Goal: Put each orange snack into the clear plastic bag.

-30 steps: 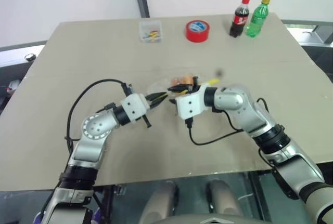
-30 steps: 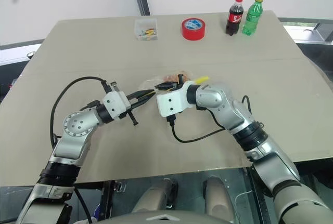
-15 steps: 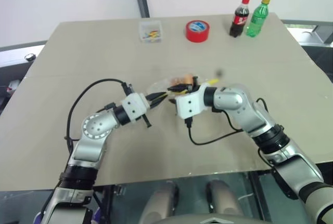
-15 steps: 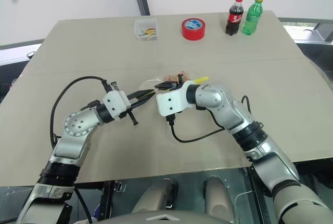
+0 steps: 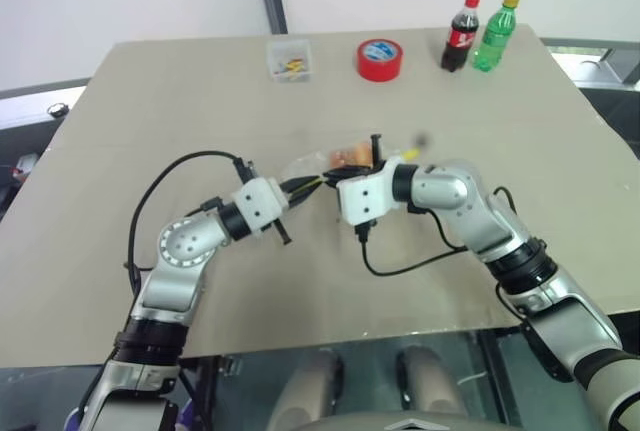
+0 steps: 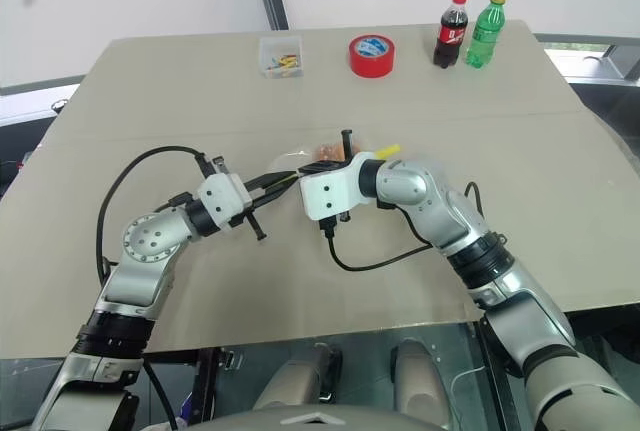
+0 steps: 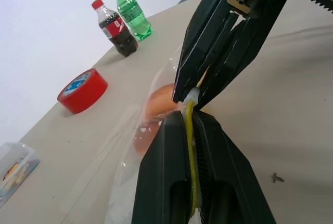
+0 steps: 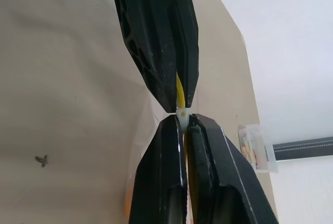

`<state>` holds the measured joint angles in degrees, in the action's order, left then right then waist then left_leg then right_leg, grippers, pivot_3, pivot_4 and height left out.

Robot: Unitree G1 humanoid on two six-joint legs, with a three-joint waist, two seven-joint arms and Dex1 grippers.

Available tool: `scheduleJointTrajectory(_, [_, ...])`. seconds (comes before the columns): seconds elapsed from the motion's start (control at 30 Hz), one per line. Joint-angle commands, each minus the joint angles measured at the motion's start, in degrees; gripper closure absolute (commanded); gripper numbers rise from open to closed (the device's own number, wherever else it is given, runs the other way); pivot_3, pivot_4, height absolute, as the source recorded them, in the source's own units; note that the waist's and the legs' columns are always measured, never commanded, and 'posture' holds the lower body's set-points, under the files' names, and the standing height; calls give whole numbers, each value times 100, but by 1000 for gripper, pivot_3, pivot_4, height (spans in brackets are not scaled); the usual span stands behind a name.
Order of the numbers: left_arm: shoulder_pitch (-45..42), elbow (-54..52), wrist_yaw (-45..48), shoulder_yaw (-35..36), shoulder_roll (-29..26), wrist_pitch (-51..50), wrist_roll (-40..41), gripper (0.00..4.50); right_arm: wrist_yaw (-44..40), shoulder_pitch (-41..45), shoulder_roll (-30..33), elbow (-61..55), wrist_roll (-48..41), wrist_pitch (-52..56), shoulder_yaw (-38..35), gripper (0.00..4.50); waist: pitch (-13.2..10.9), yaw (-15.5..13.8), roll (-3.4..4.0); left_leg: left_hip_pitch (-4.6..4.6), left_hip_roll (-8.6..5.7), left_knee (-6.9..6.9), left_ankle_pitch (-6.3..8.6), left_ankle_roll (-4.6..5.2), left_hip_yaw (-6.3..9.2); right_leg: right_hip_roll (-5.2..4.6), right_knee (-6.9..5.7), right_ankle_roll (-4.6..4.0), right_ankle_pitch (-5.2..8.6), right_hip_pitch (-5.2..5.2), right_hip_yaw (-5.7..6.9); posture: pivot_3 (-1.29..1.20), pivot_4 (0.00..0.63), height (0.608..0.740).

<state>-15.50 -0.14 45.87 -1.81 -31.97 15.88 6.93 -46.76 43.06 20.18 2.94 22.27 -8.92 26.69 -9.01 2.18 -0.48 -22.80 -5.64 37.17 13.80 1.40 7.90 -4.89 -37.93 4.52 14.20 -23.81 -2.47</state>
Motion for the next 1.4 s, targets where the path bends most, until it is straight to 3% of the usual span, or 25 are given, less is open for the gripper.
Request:
scheduleJointTrajectory(0.03, [-95,-313,-246,371,27,-19,274,4500,185,-40,217,-56,65,233,-312,4423,0,-1,0,0,0,0,0,0,0,0,0,0,0,0,0,0,150,740])
scheduleJointTrajectory(0.57, [-420,396,-415,715,-54,179,369,4500,866,-265,1412,79,141,1155,-1197,4423,0,-9,0,0,0,-1,0,0,-3,-1,0,0,0,0,-2,0,150,740])
scheduleJointTrajectory(0.87, [-2619,2971,-238,462,145,823,88,4500,1115,847,1906,1090,172,783,-1242,4423,-4,-69,-4,-6,-7,6,-1,0,1,-4,3,1,-1,1,7,0,150,740])
scheduleJointTrajectory(1.03, [-3544,3793,-284,422,156,1204,-30,4500,884,850,2265,797,-35,719,-1432,4423,-3,-15,-6,-52,-8,9,-1,1,1,-6,10,1,0,-41,7,0,150,740])
scheduleJointTrajectory(1.1, [-3430,3594,-69,329,144,1194,13,4500,624,476,2468,283,-250,877,-1577,4423,-3,16,-7,-109,-10,26,-2,0,0,-10,-3,2,-1,-100,4,0,150,740])
scheduleJointTrajectory(1.33, [-1720,1727,438,-33,13,644,83,4500,-107,-1379,2799,-1905,-968,2068,-2069,4423,-3,43,-5,-106,-5,16,-1,1,-8,-8,-7,1,0,-108,-4,0,150,740])
scheduleJointTrajectory(1.4, [-1223,1233,477,-128,-56,372,48,3750,-85,-1818,2761,-2164,-1079,2137,-2113,3787,-3,22,-5,-104,-2,22,-1,1,-8,-6,-17,1,-1,-106,-5,0,150,740])
